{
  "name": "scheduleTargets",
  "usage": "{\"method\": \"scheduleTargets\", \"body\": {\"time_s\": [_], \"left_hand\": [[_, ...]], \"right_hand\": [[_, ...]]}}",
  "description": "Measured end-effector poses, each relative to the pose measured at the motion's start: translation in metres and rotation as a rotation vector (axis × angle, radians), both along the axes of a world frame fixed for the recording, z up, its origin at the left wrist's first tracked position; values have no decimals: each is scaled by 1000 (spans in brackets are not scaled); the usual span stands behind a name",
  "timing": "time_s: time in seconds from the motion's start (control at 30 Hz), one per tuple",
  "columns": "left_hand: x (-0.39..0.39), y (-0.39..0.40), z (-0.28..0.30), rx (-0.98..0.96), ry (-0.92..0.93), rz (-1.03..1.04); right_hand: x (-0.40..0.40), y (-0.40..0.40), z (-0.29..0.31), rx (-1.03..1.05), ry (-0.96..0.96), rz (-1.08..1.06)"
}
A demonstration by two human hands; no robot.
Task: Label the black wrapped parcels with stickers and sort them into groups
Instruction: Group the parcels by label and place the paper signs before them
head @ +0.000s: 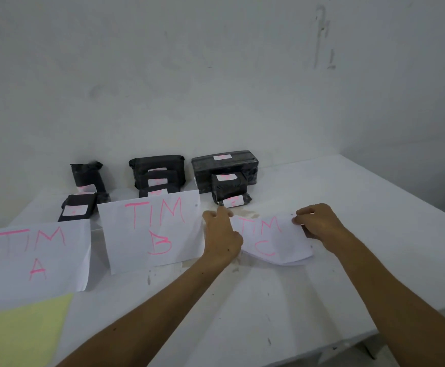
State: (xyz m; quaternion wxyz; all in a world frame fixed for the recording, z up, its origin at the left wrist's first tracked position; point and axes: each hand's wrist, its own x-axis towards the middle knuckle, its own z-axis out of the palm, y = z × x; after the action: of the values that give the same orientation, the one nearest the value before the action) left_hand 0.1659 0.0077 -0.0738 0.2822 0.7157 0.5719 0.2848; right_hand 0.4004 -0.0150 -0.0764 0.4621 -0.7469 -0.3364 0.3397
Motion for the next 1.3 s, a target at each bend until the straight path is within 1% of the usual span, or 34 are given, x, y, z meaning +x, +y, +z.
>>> {"method": "scheduleTargets", "body": {"time_s": [0.07, 0.1, 0.23, 0.33, 0.4, 0.53, 0.57, 0.6, 0.67, 0.77, 0.87, 0.97, 1.07, 1.13, 1.2, 1.3], "left_hand": [[2, 1, 8, 14, -70, 18], [4, 1, 11, 7, -98, 24], [9, 4, 23, -41, -123, 56], [13, 10, 32, -127, -198, 60], [15, 14, 41, -159, -262, 63], [16, 23, 54, -69, -327, 123], [16, 24, 55, -73, -328, 132], [16, 27, 54, -111, -321, 139], [17, 28, 51, -253, -327, 141], [15, 29, 47, -433, -432, 154], [12, 28, 48, -513, -500, 174], [10, 29, 50, -479, -494, 162], [7, 30, 51, -372, -489, 186], [6, 28, 52, -288, -493, 162], [4, 24, 51, -216, -484, 116], [2, 18, 49, -169, -424, 58]], "right_hand": [[5, 1, 6, 87, 165, 4], [7, 0, 10, 123, 212, -8], [8, -3, 26, 215, 351, -5], [11, -4, 32, 255, 447, 44], [10, -4, 35, 300, 479, 61], [9, -6, 36, 381, 526, 40], [9, -7, 36, 389, 533, 47], [10, -7, 36, 402, 539, 60], [8, -11, 39, 429, 558, 105], [6, -15, 41, 443, 568, 161], [8, -14, 37, 437, 603, 163], [9, -12, 32, 384, 577, 154], [15, -8, 24, 337, 573, 112], [18, -5, 22, 315, 578, 53], [22, -1, 19, 287, 500, 6], [26, 4, 11, 275, 363, -20]]}}
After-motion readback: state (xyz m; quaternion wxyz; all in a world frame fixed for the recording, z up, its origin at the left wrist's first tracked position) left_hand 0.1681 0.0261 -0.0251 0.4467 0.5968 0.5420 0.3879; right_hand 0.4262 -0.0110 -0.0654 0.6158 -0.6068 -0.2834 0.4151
